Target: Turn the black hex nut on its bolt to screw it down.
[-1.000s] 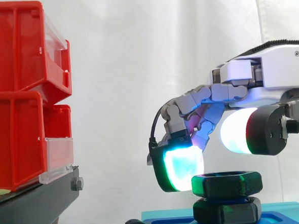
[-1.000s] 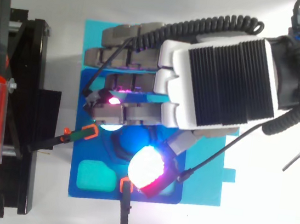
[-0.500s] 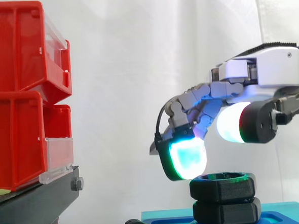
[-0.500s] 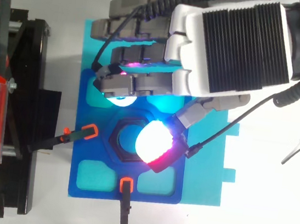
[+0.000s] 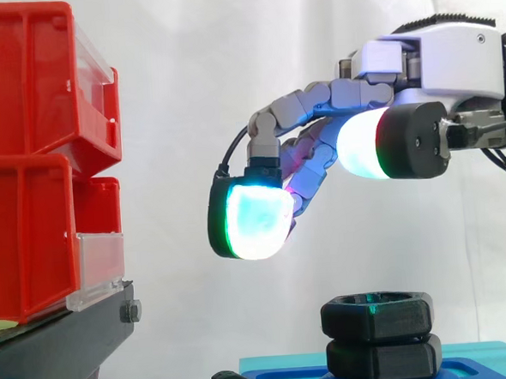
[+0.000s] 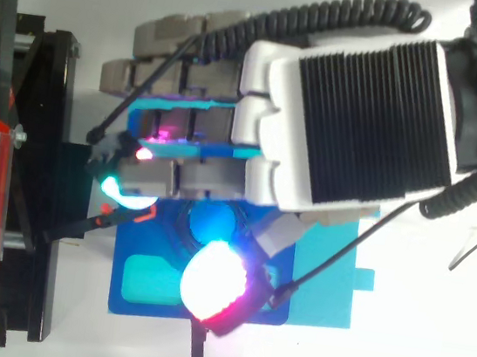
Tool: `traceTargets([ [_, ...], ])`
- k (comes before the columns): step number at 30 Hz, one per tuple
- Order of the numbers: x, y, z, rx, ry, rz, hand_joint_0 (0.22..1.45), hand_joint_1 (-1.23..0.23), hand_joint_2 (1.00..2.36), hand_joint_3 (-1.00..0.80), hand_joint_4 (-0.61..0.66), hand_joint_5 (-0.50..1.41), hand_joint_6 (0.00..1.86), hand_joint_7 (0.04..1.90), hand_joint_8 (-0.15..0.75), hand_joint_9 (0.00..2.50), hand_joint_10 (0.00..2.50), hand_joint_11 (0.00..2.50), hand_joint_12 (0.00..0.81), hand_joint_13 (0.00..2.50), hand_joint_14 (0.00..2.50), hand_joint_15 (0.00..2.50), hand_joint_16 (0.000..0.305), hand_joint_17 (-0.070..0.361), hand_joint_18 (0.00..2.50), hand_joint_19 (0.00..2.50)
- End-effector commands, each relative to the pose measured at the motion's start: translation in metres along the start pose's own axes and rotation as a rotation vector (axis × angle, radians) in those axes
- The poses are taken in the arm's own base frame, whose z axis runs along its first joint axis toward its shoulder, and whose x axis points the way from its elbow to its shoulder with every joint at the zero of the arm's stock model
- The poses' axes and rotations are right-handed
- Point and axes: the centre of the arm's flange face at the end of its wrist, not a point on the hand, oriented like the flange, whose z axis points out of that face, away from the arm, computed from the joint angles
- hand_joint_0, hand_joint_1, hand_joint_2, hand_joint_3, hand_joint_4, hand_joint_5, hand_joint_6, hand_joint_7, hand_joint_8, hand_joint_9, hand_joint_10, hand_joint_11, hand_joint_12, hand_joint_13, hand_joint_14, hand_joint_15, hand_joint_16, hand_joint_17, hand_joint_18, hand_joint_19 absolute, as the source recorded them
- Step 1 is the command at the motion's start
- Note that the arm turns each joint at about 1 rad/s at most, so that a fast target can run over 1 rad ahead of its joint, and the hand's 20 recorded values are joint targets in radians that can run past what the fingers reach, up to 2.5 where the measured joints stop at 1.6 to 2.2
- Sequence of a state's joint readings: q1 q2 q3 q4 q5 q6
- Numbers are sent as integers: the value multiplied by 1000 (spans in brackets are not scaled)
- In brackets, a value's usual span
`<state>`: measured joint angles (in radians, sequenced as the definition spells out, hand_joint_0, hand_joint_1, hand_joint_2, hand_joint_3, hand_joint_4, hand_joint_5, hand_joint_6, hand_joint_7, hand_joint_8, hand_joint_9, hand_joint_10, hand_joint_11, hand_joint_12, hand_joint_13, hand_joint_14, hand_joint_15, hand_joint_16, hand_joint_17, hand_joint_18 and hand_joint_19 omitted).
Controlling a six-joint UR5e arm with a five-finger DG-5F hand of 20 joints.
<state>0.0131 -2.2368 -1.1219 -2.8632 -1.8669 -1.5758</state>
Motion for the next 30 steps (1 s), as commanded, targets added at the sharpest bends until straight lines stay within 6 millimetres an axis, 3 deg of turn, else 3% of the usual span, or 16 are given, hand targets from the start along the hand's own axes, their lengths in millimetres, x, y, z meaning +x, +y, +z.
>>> traceTargets([
  [1, 2, 12, 4, -16, 17, 7, 529, -167, 1000, -500, 141, -47, 504, 896, 231, 923, 0, 19, 299, 580, 3, 81, 41, 93, 525, 352],
  [6, 3, 26, 9, -33, 23, 9, 529, -168, 1000, -500, 132, -49, 503, 857, 227, 922, 0, 13, 298, 577, 2, 78, 41, 93, 525, 345],
  [11, 4, 35, 11, -45, 36, 12, 529, -168, 1000, -500, 145, -36, 504, 936, 226, 927, 0, 16, 297, 576, 3, 77, 41, 93, 520, 345],
  [30, 15, 43, 10, -50, 56, 15, 529, -174, 1000, -500, 147, -32, 504, 957, 227, 928, 0, 17, 295, 568, 3, 76, 41, 92, 524, 345],
])
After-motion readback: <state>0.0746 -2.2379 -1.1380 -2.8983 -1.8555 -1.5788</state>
